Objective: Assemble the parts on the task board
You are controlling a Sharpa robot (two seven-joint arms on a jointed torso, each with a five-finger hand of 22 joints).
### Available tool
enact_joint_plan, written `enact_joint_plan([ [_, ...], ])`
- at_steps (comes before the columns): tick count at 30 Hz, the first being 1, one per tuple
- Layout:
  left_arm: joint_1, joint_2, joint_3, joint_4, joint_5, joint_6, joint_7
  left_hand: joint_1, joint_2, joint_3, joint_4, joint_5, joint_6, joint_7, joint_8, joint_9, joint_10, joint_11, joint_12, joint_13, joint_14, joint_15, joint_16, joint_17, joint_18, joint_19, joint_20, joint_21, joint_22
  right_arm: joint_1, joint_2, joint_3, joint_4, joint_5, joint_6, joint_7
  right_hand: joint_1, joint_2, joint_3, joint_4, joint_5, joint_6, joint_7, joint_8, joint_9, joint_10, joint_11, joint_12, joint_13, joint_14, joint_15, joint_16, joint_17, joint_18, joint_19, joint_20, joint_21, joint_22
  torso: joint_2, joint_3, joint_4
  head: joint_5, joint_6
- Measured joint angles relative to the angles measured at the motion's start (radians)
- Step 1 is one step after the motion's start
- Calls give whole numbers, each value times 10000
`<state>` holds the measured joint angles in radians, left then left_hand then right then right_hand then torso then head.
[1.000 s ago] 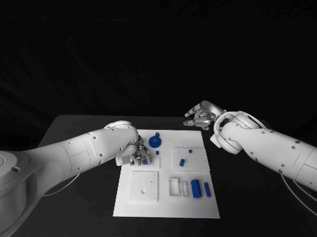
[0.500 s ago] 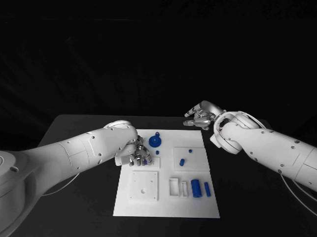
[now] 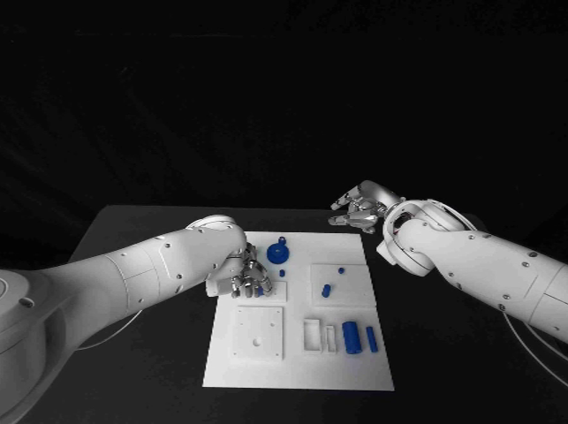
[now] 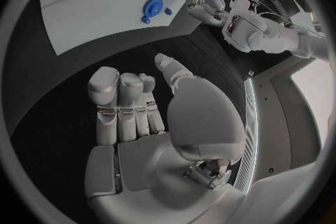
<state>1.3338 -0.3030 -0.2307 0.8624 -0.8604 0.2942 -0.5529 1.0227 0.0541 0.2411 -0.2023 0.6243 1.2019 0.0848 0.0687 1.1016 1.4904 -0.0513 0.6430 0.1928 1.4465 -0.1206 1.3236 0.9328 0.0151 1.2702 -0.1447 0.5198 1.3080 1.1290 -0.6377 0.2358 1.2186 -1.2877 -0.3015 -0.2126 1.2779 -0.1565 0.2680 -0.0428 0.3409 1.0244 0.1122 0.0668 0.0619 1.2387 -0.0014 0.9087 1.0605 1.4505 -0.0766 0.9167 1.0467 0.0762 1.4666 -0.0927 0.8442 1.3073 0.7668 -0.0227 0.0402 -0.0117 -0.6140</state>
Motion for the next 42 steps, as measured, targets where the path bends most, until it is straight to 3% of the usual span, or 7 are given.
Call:
enact_joint_plan([
  [3,0,24,-1,-27,-29,25,0,0,0,0,-1,-18,0,0,0,25,0,0,0,-3,-1,1,0,-4,0,-36,36,0,0,0,0,0,1,0,0,0,0,0,0,0,0,0,0,0,0,0,0,0,0,0,0,0,0,0,0,0,0,0,1,2,0,0,1],
  [9,-2,86,-7,-94,-70,29,-27,-38,38,-11,-12,-386,1,0,11,84,0,0,0,-29,-9,12,0,-98,0,-36,36,0,-1,0,3,0,2,0,0,1,0,0,0,0,0,0,0,0,0,0,0,0,0,0,0,0,0,1,0,0,0,0,3,4,0,1,9],
  [13,-6,112,-8,-134,-65,28,-34,-38,38,-5,-3,-406,19,-16,41,110,0,0,0,-40,-10,13,-38,-121,0,-36,36,0,-2,-1,3,0,5,0,0,1,0,0,0,0,0,0,0,0,0,0,0,0,1,0,0,0,0,1,0,0,0,0,2,5,-3,7,16],
  [18,-10,132,-9,-178,-27,28,-35,-33,43,-138,340,-446,25,-19,69,107,0,0,-1,-40,-10,15,-38,-120,0,-36,36,0,-2,-1,0,0,11,-6,0,0,0,0,0,0,0,0,0,0,0,0,0,0,-2,0,0,0,0,1,0,0,0,0,3,5,-5,-1,32],
  [34,-12,250,-13,-395,91,89,-51,170,14,-399,778,-679,74,-64,55,101,0,0,-1,-39,-37,-2,-38,-120,0,-36,35,-42,-4,-1,3,0,17,-27,-2,-15,1,-1,0,0,0,0,0,0,0,0,0,0,-7,0,0,0,-1,0,0,0,0,0,8,12,-7,-12,51],
  [42,-17,307,-16,-517,130,137,-80,301,-94,-769,1160,-1528,194,-184,54,35,0,0,-3,-38,-39,-2,-72,-125,2,-36,35,-114,-5,-1,-1,0,32,-30,-2,-18,1,-1,-1,1,0,0,0,0,0,0,0,-47,-22,0,0,-39,-1,1,0,0,-45,7,7,8,0,-23,26],
])
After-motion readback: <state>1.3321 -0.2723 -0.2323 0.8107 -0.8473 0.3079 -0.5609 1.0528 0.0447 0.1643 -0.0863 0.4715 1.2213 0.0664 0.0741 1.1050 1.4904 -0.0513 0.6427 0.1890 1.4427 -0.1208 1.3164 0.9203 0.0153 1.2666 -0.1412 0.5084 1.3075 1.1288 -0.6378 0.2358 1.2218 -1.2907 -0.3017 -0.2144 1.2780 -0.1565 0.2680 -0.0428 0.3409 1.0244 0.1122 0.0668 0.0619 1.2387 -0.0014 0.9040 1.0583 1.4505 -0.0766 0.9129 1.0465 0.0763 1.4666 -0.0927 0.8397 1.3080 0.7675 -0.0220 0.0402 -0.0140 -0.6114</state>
